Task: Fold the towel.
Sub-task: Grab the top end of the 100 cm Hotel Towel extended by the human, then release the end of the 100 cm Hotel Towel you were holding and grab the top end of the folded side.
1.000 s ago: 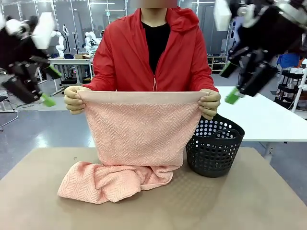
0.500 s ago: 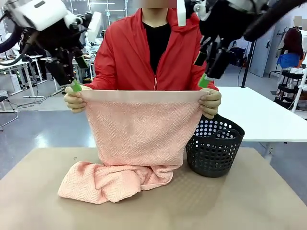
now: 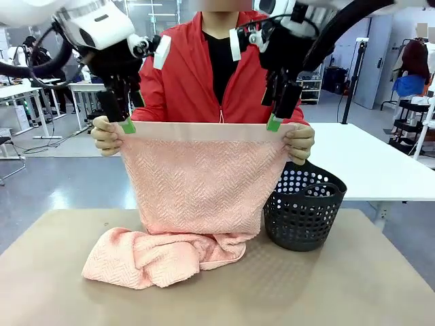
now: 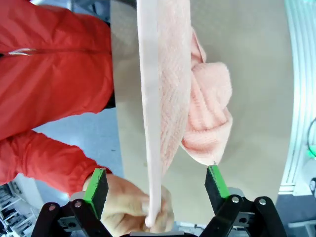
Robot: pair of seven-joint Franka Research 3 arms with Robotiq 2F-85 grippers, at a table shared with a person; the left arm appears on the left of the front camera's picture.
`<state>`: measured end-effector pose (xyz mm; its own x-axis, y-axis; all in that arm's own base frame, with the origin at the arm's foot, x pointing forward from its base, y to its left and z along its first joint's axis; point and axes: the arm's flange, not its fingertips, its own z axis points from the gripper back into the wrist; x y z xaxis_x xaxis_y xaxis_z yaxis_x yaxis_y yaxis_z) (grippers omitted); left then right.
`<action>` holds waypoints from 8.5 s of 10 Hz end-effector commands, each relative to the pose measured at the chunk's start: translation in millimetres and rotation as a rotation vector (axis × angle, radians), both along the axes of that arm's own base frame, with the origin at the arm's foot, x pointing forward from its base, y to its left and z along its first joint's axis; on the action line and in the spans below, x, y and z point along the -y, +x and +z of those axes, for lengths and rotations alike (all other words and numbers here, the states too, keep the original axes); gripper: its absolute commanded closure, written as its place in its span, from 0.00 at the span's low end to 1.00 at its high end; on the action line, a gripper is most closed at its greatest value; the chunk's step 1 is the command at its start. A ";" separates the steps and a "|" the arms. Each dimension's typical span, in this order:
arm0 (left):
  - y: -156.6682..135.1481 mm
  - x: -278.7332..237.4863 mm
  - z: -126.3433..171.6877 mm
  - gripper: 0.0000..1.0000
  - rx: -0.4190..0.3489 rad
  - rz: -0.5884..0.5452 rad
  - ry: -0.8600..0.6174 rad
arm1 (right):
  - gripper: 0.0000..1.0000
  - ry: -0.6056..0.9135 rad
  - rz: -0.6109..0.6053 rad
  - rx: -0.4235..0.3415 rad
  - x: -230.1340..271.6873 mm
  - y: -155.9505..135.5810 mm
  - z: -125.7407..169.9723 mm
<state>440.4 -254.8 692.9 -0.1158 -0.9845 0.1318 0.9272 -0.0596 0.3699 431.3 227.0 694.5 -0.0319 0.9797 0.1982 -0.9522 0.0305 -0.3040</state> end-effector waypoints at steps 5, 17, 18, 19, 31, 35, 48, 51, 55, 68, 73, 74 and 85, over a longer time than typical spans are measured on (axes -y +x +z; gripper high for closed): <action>24.6 -3.0 -38.8 0.16 -0.095 0.028 -0.002 | 0.10 -0.027 -0.026 -0.111 -3.0 23.8 -54.4; 15.8 -4.8 -50.0 1.00 -0.100 0.040 0.005 | 1.00 0.008 -0.044 -0.083 4.6 18.4 -61.5; 13.0 -7.7 -54.8 1.00 -0.100 0.050 -0.011 | 1.00 0.024 -0.057 -0.091 6.0 16.9 -64.3; 24.9 0.8 -45.2 1.00 -0.094 0.024 0.018 | 1.00 -0.024 -0.025 -0.098 -0.4 26.4 -56.2; 24.9 0.8 -45.2 1.00 -0.094 0.024 0.018 | 1.00 -0.024 -0.025 -0.098 -0.4 26.4 -56.2; 24.9 0.8 -45.2 1.00 -0.094 0.024 0.018 | 1.00 -0.024 -0.025 -0.098 -0.4 26.4 -56.2; 24.9 0.8 -45.2 1.00 -0.094 0.024 0.018 | 1.00 -0.024 -0.025 -0.098 -0.4 26.4 -56.2; 24.9 0.8 -45.2 1.00 -0.094 0.024 0.018 | 1.00 -0.024 -0.025 -0.098 -0.4 26.4 -56.2; 24.9 0.8 -45.2 1.00 -0.094 0.024 0.018 | 1.00 -0.024 -0.025 -0.098 -0.4 26.4 -56.2; 24.9 0.8 -45.2 1.00 -0.094 0.024 0.018 | 1.00 -0.024 -0.025 -0.098 -0.4 26.4 -56.2; 24.9 0.8 -45.2 1.00 -0.094 0.024 0.018 | 1.00 -0.024 -0.025 -0.098 -0.4 26.4 -56.2; 24.9 0.8 -45.2 1.00 -0.094 0.024 0.018 | 1.00 -0.024 -0.025 -0.098 -0.4 26.4 -56.2; -16.1 -15.9 -3.9 0.00 0.141 0.042 -0.069 | 0.00 0.037 -0.048 0.117 11.2 -10.3 -18.8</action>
